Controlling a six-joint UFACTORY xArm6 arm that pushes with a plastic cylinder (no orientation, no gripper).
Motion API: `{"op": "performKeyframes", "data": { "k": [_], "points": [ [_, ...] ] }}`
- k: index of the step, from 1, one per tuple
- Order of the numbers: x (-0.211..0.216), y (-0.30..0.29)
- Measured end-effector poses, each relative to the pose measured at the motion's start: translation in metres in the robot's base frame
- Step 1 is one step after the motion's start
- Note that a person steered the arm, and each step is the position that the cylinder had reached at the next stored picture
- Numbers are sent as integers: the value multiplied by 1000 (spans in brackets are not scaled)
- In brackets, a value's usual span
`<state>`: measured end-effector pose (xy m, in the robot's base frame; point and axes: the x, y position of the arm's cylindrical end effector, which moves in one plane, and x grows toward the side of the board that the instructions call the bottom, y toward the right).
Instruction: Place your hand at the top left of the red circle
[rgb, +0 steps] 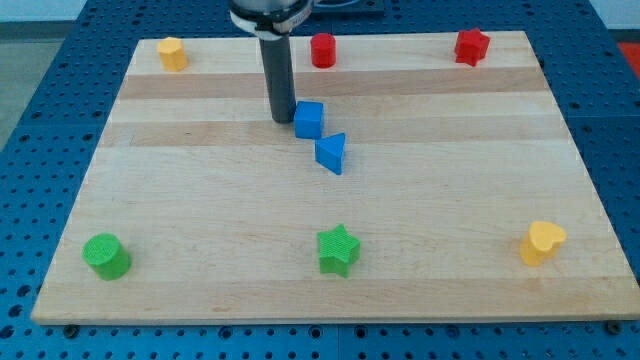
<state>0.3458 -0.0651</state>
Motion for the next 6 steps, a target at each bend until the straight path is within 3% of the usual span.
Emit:
{"op": "performKeyframes", "data": {
  "k": [4,6],
  "points": [
    [-152,0],
    [-152,25]
  ]
}}
